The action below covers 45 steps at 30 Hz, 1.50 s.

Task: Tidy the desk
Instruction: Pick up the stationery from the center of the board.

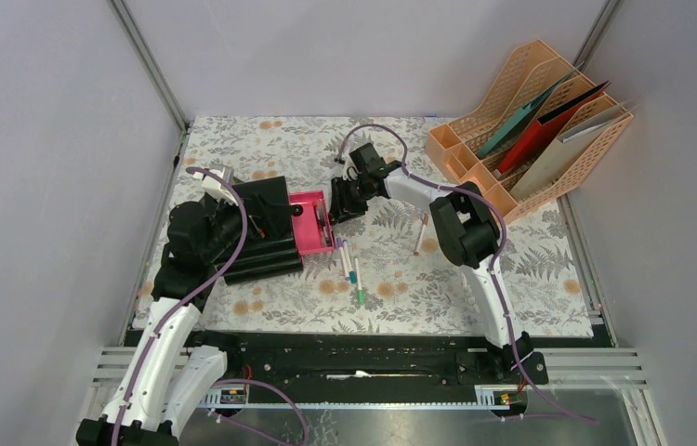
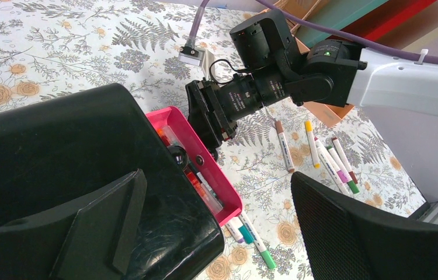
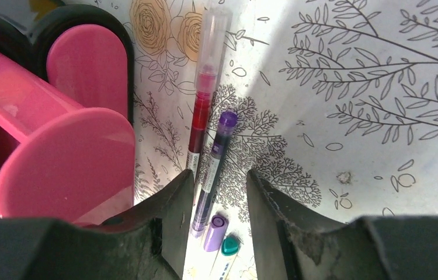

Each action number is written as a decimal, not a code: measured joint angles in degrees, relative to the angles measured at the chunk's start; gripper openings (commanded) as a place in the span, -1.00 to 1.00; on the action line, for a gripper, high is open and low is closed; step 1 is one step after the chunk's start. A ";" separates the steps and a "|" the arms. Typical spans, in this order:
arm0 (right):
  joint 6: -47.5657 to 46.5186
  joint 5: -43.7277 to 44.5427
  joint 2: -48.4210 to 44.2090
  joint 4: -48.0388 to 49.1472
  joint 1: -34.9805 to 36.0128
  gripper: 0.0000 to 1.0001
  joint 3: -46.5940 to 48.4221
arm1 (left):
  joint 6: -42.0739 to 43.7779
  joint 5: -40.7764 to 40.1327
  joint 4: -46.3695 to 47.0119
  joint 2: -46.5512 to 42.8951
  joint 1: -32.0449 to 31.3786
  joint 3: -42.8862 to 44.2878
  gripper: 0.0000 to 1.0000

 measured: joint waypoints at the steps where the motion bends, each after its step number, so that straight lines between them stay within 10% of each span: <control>1: -0.22 0.07 0.13 -0.35 0.11 -0.07 0.33 | 0.00 -0.02 0.00 0.00 0.00 0.00 0.97; 24: -3.61 1.99 0.28 -1.60 2.84 -0.04 1.20 | 0.00 0.02 0.07 -0.76 0.31 0.00 0.97; 45: -10.12 12.11 -1.81 -1.29 5.05 -0.44 -0.90 | 0.00 0.02 0.07 -1.40 0.35 0.00 0.97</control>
